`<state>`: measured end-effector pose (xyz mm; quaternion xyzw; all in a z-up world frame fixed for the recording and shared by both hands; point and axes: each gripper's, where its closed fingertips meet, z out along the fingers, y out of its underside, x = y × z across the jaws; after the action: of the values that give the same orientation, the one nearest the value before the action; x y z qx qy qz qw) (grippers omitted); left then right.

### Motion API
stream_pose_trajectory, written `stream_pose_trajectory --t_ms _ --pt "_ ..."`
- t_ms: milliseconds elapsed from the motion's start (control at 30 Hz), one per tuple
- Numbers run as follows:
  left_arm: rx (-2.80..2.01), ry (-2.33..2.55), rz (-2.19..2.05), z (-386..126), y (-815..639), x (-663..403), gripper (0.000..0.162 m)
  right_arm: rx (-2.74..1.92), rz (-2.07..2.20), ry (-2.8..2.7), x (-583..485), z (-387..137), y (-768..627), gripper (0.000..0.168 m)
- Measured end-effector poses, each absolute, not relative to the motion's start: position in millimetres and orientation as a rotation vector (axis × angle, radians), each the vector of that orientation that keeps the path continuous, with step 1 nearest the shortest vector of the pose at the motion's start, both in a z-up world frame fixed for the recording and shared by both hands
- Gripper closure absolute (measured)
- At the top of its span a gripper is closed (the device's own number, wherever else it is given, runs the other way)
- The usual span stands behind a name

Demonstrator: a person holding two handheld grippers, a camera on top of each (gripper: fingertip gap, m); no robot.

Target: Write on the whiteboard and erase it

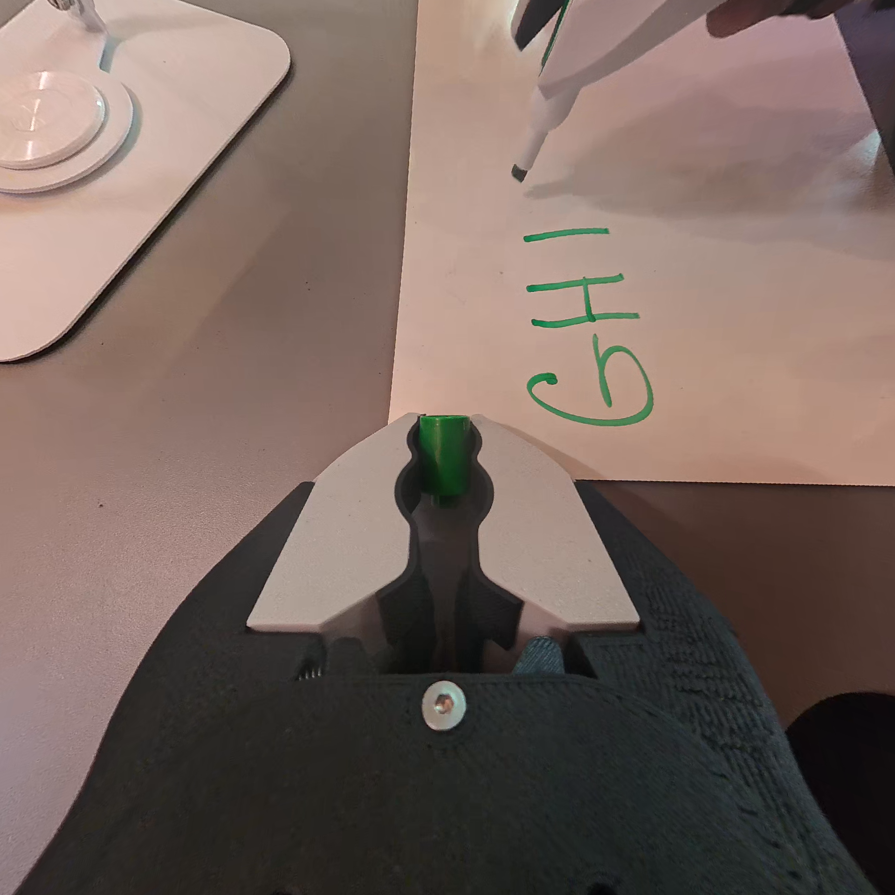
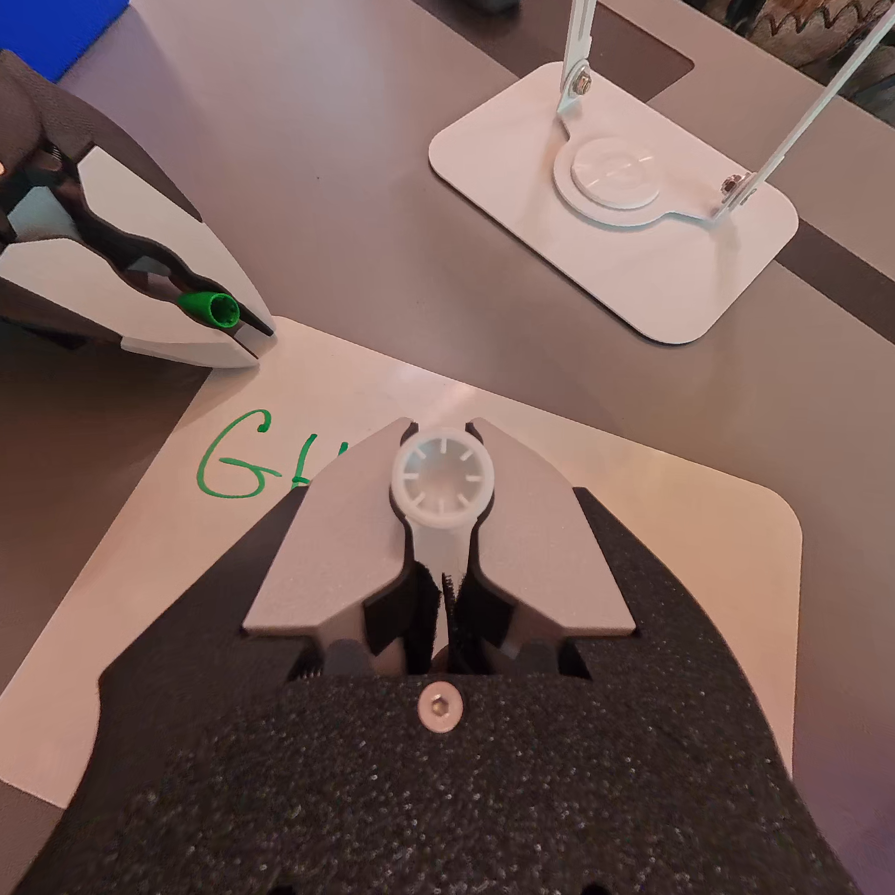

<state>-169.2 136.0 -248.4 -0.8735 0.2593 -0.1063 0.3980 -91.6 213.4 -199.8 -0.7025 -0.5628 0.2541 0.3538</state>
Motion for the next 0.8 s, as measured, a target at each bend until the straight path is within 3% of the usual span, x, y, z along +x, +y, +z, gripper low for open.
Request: stream_pose_trajectory --t_ms 800 --pt "-2.211 0.657 -0.268 -248.4 135.8 -169.3 0.146 -1.820 0.683 -1.438 -90.1 -199.6 213.5 0.150"
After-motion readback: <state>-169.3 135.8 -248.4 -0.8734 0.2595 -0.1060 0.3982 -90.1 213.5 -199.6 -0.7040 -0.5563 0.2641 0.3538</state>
